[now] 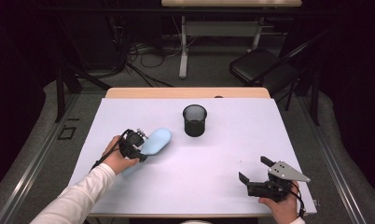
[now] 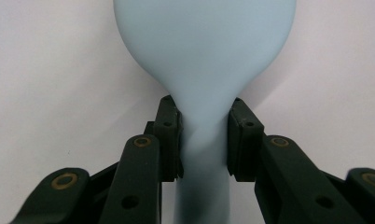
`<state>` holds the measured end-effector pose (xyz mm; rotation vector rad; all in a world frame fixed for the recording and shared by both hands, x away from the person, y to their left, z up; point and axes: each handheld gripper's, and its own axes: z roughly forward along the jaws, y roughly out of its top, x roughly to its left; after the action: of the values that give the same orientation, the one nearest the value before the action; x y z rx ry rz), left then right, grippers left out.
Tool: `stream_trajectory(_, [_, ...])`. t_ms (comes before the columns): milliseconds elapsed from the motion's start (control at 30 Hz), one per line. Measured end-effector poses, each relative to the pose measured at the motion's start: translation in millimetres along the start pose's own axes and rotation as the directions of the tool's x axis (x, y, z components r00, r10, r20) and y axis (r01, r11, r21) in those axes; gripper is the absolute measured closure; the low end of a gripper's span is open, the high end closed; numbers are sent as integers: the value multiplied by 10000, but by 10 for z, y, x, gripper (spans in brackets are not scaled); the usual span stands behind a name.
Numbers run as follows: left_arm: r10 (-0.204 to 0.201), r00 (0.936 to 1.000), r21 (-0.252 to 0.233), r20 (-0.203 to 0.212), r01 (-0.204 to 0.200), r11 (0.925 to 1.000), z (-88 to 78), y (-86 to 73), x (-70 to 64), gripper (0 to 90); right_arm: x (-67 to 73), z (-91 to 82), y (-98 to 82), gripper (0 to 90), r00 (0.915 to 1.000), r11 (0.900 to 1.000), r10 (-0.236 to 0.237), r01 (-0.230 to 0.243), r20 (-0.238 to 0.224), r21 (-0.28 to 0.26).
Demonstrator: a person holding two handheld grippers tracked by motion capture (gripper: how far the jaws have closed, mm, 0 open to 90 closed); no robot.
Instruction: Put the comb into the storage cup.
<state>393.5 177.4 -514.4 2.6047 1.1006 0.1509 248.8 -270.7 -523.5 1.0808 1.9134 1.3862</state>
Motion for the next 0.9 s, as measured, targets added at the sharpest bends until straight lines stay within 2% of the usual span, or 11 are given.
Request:
stream_trajectory(433, [-162,9999,-771,-59,157,9969,-129,5,26,700,2,1,0,0,10000,10000,7,-7,-2,24])
stream_trajectory(900, [-203,9998,-1564,-81,187,9875,-264,57,-4,700,0,1,-1,0,10000,10000,8,-8,4,41])
